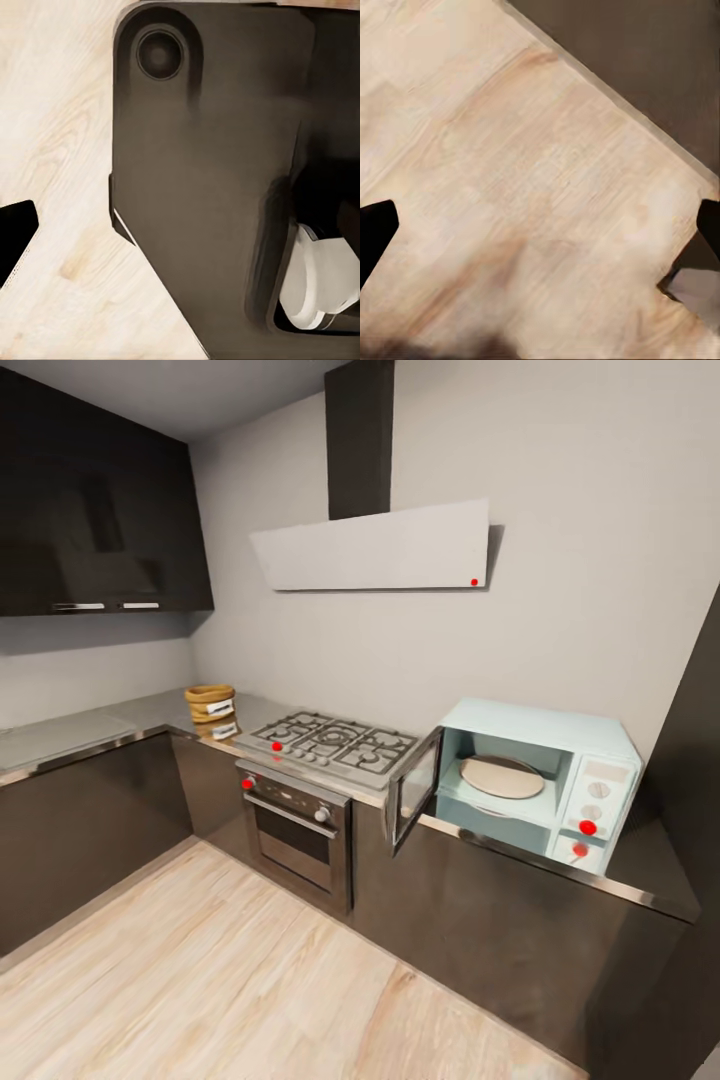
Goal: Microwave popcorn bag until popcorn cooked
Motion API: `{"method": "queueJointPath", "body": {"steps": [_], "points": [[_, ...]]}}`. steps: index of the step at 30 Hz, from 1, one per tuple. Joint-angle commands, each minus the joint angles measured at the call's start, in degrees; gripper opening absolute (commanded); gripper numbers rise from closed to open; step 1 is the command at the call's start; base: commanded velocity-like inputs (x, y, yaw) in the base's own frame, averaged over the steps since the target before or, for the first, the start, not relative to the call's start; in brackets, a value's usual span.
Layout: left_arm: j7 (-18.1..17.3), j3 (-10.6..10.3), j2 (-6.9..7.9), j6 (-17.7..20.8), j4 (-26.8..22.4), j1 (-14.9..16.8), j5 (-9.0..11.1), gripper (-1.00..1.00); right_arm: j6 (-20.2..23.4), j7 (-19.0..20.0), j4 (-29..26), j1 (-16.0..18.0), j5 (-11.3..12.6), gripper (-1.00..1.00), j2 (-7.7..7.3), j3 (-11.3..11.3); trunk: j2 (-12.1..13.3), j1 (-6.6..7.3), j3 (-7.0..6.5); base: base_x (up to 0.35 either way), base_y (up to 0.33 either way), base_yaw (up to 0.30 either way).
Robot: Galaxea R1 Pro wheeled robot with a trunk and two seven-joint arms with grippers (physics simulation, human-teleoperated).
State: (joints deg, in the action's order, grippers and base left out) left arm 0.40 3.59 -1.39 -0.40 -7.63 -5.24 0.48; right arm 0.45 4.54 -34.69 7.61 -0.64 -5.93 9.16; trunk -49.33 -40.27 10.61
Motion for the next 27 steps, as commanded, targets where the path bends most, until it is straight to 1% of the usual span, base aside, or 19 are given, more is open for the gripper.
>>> {"method": "queueJointPath", "body": {"steps": [1,2,5,8,12,13,14,15,16,17,18,19,20,22,27], "points": [[0.0,0.4,-0.05,0.0,-0.1,0.0,0.1,1.00,0.0,0.0,25.1,0.0,-0.1,1.00,0.11,0.1,-0.1,-0.01,0.07,0.008,0.308,0.000],[0.0,0.4,-0.06,0.0,-0.1,0.0,0.1,1.00,0.0,0.0,27.5,0.0,-0.1,1.00,0.40,0.1,-0.1,-0.01,0.07,0.048,0.309,0.000],[0.0,0.4,-0.13,-0.1,-0.1,0.0,0.0,1.00,0.0,0.0,37.3,-0.3,0.0,1.00,2.34,0.0,-0.1,-0.01,0.07,0.043,0.172,0.000],[0.0,0.5,-0.18,-0.1,-0.1,0.0,0.0,1.00,0.0,0.0,39.0,-2.3,0.1,1.00,2.77,0.0,-0.1,-0.01,0.07,0.006,0.023,0.000],[0.0,0.4,-0.19,0.0,-0.1,0.0,0.0,1.00,0.0,-0.5,39.3,-3.1,0.2,1.00,2.85,-0.1,-0.1,-0.01,0.07,0.001,0.003,0.075],[0.0,0.4,-0.19,0.0,-0.1,0.0,0.0,1.00,0.0,-1.0,39.3,-3.2,0.2,1.00,2.85,-0.1,-0.1,-0.01,0.07,0.000,0.001,0.211],[0.0,0.5,-0.19,0.0,-0.1,0.0,0.0,1.00,0.0,-3.5,39.3,-3.2,0.4,1.00,2.85,-0.2,-0.1,-0.01,0.07,0.000,0.000,0.251],[0.0,0.5,-0.22,0.0,-0.1,0.0,0.0,1.00,0.0,-6.1,39.3,-3.2,1.0,1.00,2.87,-0.4,-0.1,-0.01,0.07,0.000,0.000,0.265],[0.0,0.5,-0.21,0.0,-0.1,0.0,0.0,1.00,0.0,-7.7,39.3,-3.2,1.9,1.00,2.90,-0.5,-0.1,-0.01,0.07,0.000,0.000,0.270],[0.0,0.4,-0.20,-0.1,-0.1,0.0,0.0,1.00,-0.1,-9.5,39.3,-3.2,4.7,1.00,2.93,-0.8,-0.1,-0.01,0.07,0.000,0.000,0.275],[0.0,0.4,-0.19,-0.1,-0.1,0.0,0.0,1.00,-0.1,-10.1,39.3,-3.2,7.2,1.00,2.92,-0.9,-0.1,-0.01,0.07,0.000,0.000,0.277],[0.0,0.4,-0.19,-0.1,-0.1,0.0,0.0,1.00,-0.1,-10.4,39.3,-3.2,8.9,1.00,2.93,-0.9,-0.1,-0.01,0.07,0.000,0.000,0.278],[0.0,0.4,-0.19,-0.1,-0.1,0.0,0.0,1.00,-0.1,-10.6,39.3,-3.2,9.8,1.00,2.94,-0.9,-0.1,-0.01,0.07,0.000,0.000,0.276],[0.0,0.4,-0.19,-0.1,-0.1,0.0,0.0,1.00,-0.1,-10.7,39.3,-3.2,10.6,1.00,2.94,-0.9,-0.1,-0.01,0.07,0.000,0.000,0.262],[0.0,0.4,-0.19,-0.1,-0.1,0.0,0.0,1.00,-0.1,-10.7,39.3,-3.2,10.8,1.00,2.94,-0.9,-0.1,-0.01,0.07,0.000,0.000,0.254]]}}
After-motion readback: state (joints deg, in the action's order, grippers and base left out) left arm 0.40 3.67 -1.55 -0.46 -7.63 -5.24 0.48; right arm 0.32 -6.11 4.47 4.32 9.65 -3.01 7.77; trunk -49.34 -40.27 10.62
